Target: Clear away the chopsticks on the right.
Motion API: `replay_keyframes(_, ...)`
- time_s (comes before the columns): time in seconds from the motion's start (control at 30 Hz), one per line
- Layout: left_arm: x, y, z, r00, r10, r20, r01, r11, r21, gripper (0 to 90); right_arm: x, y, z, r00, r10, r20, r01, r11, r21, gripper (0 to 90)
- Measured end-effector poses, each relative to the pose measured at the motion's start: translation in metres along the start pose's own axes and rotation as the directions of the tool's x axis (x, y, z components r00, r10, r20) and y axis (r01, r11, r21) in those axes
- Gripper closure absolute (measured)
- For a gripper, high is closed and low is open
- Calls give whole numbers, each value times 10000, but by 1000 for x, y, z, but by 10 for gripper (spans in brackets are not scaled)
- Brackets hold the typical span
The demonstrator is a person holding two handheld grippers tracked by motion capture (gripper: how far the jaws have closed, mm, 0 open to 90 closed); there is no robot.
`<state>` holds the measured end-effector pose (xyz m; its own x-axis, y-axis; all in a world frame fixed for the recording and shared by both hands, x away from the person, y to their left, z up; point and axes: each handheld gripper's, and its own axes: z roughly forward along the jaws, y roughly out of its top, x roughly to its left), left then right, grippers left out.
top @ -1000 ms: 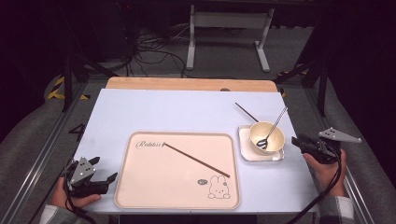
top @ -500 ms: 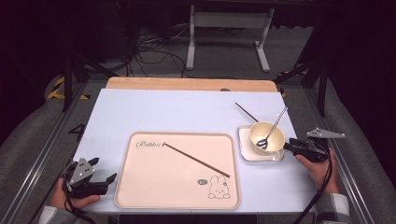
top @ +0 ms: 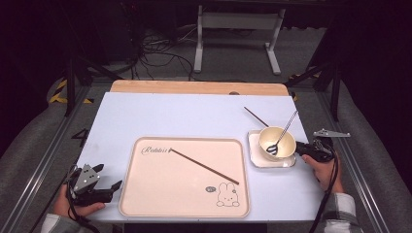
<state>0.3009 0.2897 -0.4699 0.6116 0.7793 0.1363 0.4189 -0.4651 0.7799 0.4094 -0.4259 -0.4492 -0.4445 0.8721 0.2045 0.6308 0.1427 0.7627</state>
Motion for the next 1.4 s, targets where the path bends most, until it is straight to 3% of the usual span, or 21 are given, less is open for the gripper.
replay_keyframes(0.27, 0, 0, 1, 10000, 44, 51, -44, 10000, 77, 153, 1, 0, -2, 9996, 131, -258, -135, 9998, -162, 839)
replay_keyframes(0.53, -1, 1, 1, 10000, 70, 37, -71, 9999, 131, 146, 1, -1, -9, 9993, 230, -286, -240, 9992, -326, 850)
replay_keyframes(0.9, 0, 0, -2, 9999, 58, -115, -58, 10000, 14, 140, -2, 1, -40, 9963, 581, 641, -474, 9864, -1572, 852)
replay_keyframes(1.07, -1, 1, -2, 9999, 96, -118, -96, 9999, 39, 139, 1, 4, -58, 9936, 630, 939, -394, 9713, -2344, 853)
replay_keyframes(1.4, -1, 1, -2, 9998, 113, -166, -112, 9999, 56, 139, 6, 8, -79, 9855, 1108, 1284, -556, 9265, -3723, 853)
